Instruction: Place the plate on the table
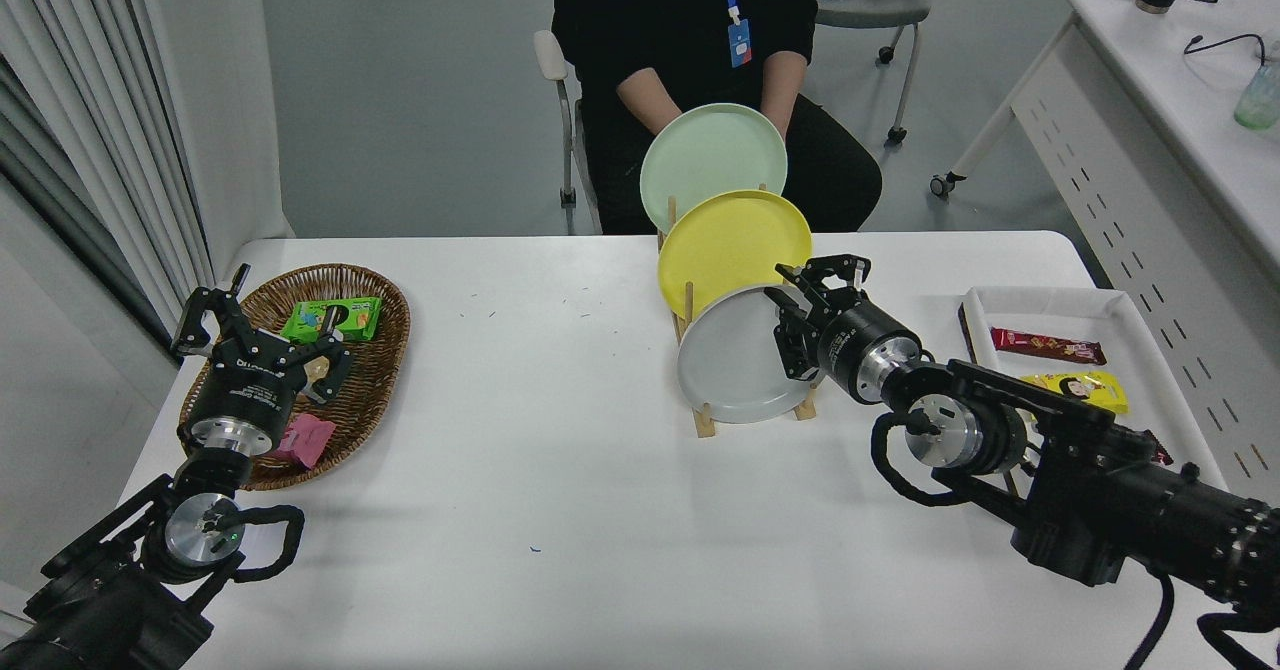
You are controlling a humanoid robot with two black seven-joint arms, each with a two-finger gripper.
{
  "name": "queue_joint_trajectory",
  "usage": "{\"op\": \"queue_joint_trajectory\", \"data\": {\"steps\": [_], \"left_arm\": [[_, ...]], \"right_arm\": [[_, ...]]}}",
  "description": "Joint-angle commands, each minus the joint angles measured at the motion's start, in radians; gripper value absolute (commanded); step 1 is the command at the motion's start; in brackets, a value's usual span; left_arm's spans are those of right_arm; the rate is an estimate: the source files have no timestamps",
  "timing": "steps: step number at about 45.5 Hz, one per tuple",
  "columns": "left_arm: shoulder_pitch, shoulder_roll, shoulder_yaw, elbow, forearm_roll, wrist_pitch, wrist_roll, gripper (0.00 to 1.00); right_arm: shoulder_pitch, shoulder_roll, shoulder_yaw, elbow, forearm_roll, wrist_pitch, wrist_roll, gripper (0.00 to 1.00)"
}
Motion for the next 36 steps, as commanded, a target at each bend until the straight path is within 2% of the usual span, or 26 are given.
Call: {"op": "queue_joint_trajectory", "data": {"steps": [1, 36], "left_arm": [[0.0, 0.0, 0.0, 0.0, 0.0, 0.0, 0.0, 0.98], [0.0, 0.0, 0.0, 0.0, 0.0, 0.0, 0.0, 0.98]], "right_arm": [[0.0, -0.002, 0.001, 0.0, -0.001, 0.002, 0.001, 0.17], [-0.001, -0.005, 0.001, 0.001, -0.001, 0.0, 0.004, 0.07]]}}
